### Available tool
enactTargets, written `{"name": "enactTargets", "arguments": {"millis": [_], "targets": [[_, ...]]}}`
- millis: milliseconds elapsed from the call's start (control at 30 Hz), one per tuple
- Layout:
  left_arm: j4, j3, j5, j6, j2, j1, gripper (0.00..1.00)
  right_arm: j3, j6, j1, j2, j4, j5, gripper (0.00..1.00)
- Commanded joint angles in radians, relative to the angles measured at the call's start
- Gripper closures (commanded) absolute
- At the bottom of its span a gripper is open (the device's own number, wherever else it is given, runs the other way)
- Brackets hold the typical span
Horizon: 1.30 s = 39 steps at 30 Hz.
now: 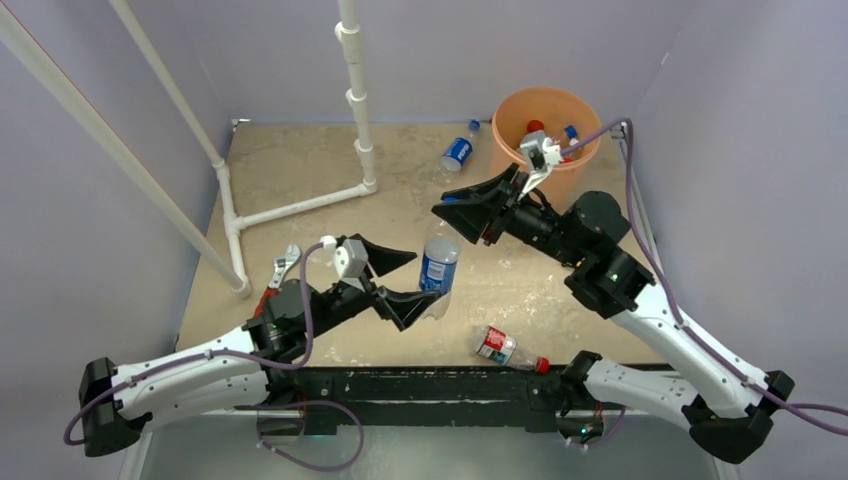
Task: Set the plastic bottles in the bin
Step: Pick up the plastic bottle at the center of the board, then place the plastic bottle in the trash bin.
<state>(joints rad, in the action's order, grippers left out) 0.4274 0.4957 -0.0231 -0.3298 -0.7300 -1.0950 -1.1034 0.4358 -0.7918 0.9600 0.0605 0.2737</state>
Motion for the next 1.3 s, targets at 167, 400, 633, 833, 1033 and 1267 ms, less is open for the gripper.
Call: {"name": "enactTargets", "arguments": {"millis": [167,400,633,833,1033,1267], "targets": [[-0.010,-0.029,-0.067,-0.030,0.155,-0.002,0.01,-0.183,-0.142,-0.003,-0.064,-0.095,-0.311,1.00],[-0.109,-0.088,-0.196,-0.066,0.310,-0.002,0.01,-0.315,-0.310,-0.001,-0.037,-0.085,-0.793,1.00],[-0.125,-0.107,-0.225,-0.094,0.330,-0.002,0.01,-0.429,-0.551,0.000,0.111,0.142,-1.050,1.00],[-0.121,-0.108,-0.207,-0.151,0.283,-0.002,0.01,-0.389,-0.710,0.207,0.195,0.470,-1.121,1.00],[-0.008,-0.187,-0.164,-0.253,0.263,-0.002,0.01,-0.397,-0.649,0.405,0.302,0.557,-1.110,1.00],[0.053,-0.249,-0.156,-0.329,0.267,-0.002,0.02,-0.452,-0.574,0.510,0.450,0.543,-1.048,1.00]]}}
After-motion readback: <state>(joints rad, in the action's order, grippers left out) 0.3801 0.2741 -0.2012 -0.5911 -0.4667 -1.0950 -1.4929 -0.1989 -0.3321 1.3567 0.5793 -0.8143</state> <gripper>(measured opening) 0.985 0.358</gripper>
